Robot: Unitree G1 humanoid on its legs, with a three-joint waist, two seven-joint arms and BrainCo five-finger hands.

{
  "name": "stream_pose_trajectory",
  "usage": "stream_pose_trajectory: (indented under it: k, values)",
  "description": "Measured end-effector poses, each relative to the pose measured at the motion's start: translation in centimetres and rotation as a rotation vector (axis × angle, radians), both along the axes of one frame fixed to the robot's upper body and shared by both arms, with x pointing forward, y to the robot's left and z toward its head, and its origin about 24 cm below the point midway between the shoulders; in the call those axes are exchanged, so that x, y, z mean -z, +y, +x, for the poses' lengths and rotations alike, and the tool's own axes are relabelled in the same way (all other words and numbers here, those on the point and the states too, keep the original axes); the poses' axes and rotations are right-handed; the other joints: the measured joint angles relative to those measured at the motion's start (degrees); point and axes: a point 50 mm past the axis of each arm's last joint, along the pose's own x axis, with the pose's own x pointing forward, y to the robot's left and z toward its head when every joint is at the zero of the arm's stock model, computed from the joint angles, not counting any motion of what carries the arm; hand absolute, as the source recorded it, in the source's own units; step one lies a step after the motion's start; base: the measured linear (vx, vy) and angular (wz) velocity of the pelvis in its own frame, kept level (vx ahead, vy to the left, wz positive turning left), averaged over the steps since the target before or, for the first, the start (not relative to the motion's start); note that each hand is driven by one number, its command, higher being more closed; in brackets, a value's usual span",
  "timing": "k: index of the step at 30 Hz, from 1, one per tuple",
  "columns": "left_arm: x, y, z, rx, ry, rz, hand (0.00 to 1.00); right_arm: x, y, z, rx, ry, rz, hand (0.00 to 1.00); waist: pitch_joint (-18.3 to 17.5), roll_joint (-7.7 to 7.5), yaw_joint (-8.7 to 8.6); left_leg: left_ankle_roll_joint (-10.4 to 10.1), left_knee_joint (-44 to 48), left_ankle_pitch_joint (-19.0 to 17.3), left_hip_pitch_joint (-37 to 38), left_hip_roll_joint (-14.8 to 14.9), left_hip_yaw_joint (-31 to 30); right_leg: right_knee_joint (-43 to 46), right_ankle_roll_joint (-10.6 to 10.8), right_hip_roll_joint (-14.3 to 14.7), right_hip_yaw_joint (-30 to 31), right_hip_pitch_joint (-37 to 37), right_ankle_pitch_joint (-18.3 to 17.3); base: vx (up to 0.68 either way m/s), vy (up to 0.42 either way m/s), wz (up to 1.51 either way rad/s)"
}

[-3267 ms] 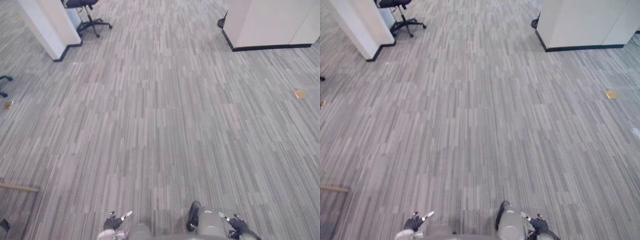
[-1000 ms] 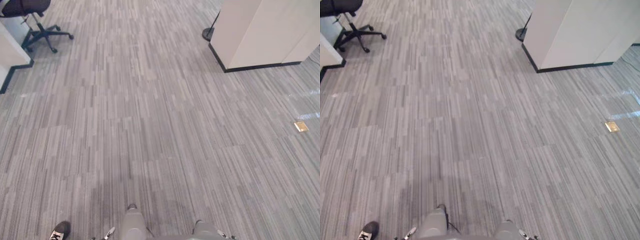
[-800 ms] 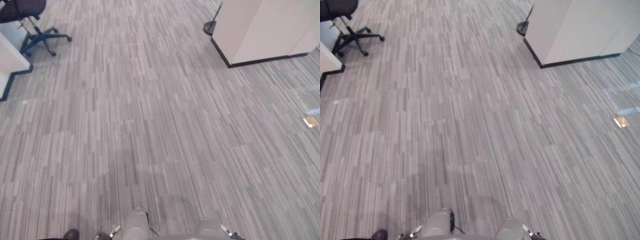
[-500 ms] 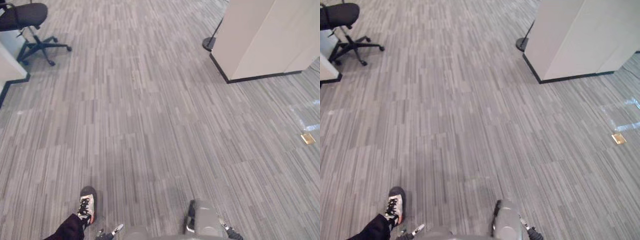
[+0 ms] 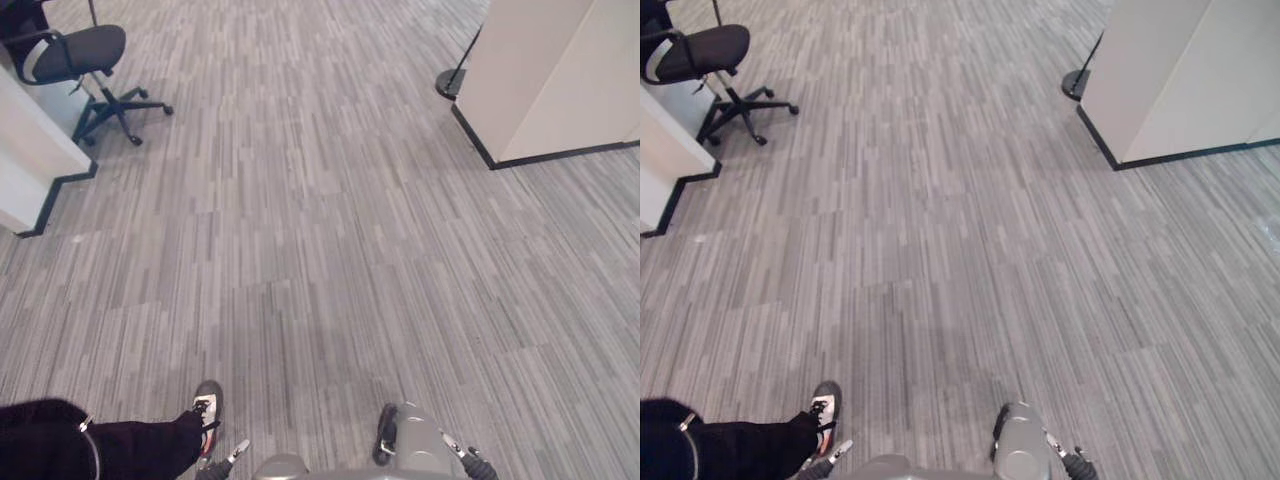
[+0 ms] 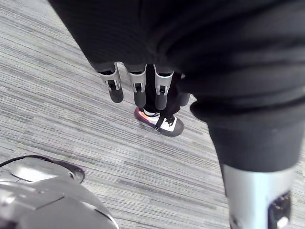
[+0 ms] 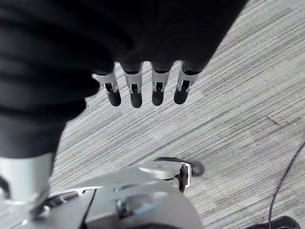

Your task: Organize washtable

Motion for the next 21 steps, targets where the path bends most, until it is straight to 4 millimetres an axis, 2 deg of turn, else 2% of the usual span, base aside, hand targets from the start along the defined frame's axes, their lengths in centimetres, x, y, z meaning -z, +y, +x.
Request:
stream_pose_trajectory:
  k: [2, 3, 5, 6, 7, 8, 10, 12, 13, 14, 15, 16, 17, 18, 20, 21]
  values:
    - [0.0, -0.2, -0.5, -0.018, 0.004, -0.008, 0.00, 0.0, -0.3, -0.7, 0.028, 0.012, -0.005, 0.00, -0.20, 0.35, 0.59, -6.19, 16.48, 4.46, -6.55, 5.21, 5.52, -1.56, -0.18, 0.77, -0.49, 2.42, -0.05, 0.13, -0.071, 0.02]
    - [0.1, -0.1, -1.2, -0.020, 0.022, -0.009, 0.00, 0.0, -0.4, -1.1, 0.040, 0.018, -0.005, 0.00, -0.46, 0.68, 0.50, -6.18, 21.08, 7.07, -8.22, 8.16, 8.26, -1.88, -0.64, 1.75, -0.65, 3.62, -0.35, 0.21, -0.016, -0.20]
    - [0.2, -0.1, -1.7, -0.025, 0.035, -0.009, 0.00, 0.2, -0.4, -1.9, 0.073, 0.037, -0.001, 0.00, -1.39, 0.99, 0.28, -4.40, 26.12, 13.20, -9.73, 11.90, 11.36, -4.71, -1.40, 3.56, -0.63, 6.69, -0.61, 0.25, -0.017, -0.10]
    - [0.2, -0.1, -1.6, -0.024, 0.032, -0.010, 0.00, 0.2, -0.4, -2.0, 0.085, 0.040, 0.001, 0.00, -1.44, 0.95, 0.41, -3.43, 27.56, 14.44, -10.64, 12.70, 11.84, -5.91, -1.80, 3.99, -0.54, 7.33, -0.39, 0.24, -0.016, -0.08]
    - [0.2, -0.1, -1.6, -0.037, 0.029, -0.011, 0.00, 0.2, -0.5, -2.0, 0.088, 0.041, 0.001, 0.00, -1.42, 0.88, 0.50, -1.44, 28.67, 11.28, -12.55, 13.83, 13.35, -8.02, -2.64, 4.68, -0.21, 7.90, -0.05, 0.22, -0.006, -0.16]
    - [0.2, 0.1, -1.8, -0.057, 0.031, -0.010, 0.00, 0.3, -0.2, -2.0, 0.097, 0.047, 0.011, 0.00, -1.29, 0.25, 0.72, -0.80, 26.80, 8.45, -14.02, 13.95, 14.99, -9.73, -2.87, 4.71, 0.52, 8.49, 0.96, 0.24, 0.014, -0.24]
    - [0.2, 0.0, -2.2, -0.070, 0.039, -0.014, 0.00, 0.5, -0.1, -2.3, 0.109, 0.061, 0.016, 0.00, -1.07, -0.34, 1.71, -0.08, 21.07, 7.18, -14.09, 13.82, 16.99, -11.67, -2.14, 4.62, 1.75, 9.75, 1.91, 0.18, 0.047, -0.43]
    - [0.2, 0.0, -2.6, -0.085, 0.045, -0.019, 0.00, 0.5, -0.1, -2.4, 0.134, 0.065, 0.016, 0.00, -1.03, -0.51, 2.08, 0.03, 8.18, 7.22, -14.07, 13.35, 16.22, -12.98, -1.66, 4.18, 3.40, 11.78, 2.14, 0.18, 0.129, -0.50]
    - [0.2, 0.0, -2.7, -0.086, 0.045, -0.019, 0.00, 0.5, -0.1, -2.4, 0.133, 0.064, 0.016, 0.00, -1.02, -0.54, 2.09, 0.30, 4.55, 7.42, -14.10, 13.13, 15.32, -13.06, -1.13, 3.96, 3.94, 11.95, 2.06, 0.16, 0.215, -0.41]
    - [0.2, 0.0, -2.7, -0.090, 0.045, -0.019, 0.00, 0.5, 0.0, -2.3, 0.132, 0.061, 0.017, 0.00, -1.01, -0.63, 2.04, 0.58, -0.93, 7.86, -14.14, 12.59, 13.56, -12.77, 0.33, 3.46, 4.75, 11.98, 1.54, 0.15, 0.287, -0.39]
    - [0.3, 0.0, -2.8, -0.094, 0.047, -0.020, 0.00, 0.5, 0.0, -2.3, 0.130, 0.058, 0.014, 0.00, -1.02, -0.54, 1.95, 2.53, -7.39, 9.94, -14.04, 11.41, 9.95, -11.88, 1.98, 2.68, 5.93, 11.89, 0.41, 0.18, 0.404, -0.44]
    - [0.3, -0.3, -3.0, -0.101, 0.052, -0.030, 0.00, 0.5, -0.2, -2.3, 0.127, 0.061, 0.011, 0.00, -1.33, -0.52, 2.23, 0.03, -8.75, 15.22, -13.01, 9.66, 7.66, -10.51, 4.00, 1.98, 7.26, 11.58, -0.81, 0.16, 0.332, -0.32]
    - [0.3, 0.1, -3.1, -0.103, 0.055, -0.022, 0.00, 0.6, 0.1, -2.3, 0.130, 0.064, 0.016, 0.00, -1.46, -0.92, 2.18, -0.26, -8.59, 14.65, -12.77, 8.68, 8.03, -10.40, 4.54, 1.13, 7.84, 11.69, -0.84, 0.19, 0.304, -0.03]
    - [0.2, 0.7, -2.9, -0.097, 0.048, -0.004, 0.00, 0.7, 0.6, -2.5, 0.131, 0.069, 0.028, 0.00, -2.15, -2.46, 1.73, -0.11, -8.51, 13.96, -13.42, 7.16, 8.03, -11.18, 4.50, 0.26, 8.48, 11.70, -0.76, 0.22, 0.229, 0.17]
    - [-0.1, 1.7, -2.5, -0.104, 0.021, 0.024, 0.00, 0.8, 1.4, -2.2, 0.109, 0.069, 0.047, 0.00, -2.23, -4.70, 2.06, -0.20, -5.55, 12.70, -15.04, 6.04, 7.56, -12.88, 4.50, -0.60, 8.49, 12.20, -0.74, 0.22, 0.210, 0.21]
    - [-0.2, 1.9, -2.5, -0.105, 0.020, 0.026, 0.00, 0.9, 1.6, -2.0, 0.105, 0.068, 0.052, 0.00, -2.37, -5.04, 2.10, -0.13, -4.96, 12.40, -15.50, 5.87, 7.36, -13.20, 4.54, -0.67, 8.53, 12.25, -0.71, 0.16, 0.121, 0.14]
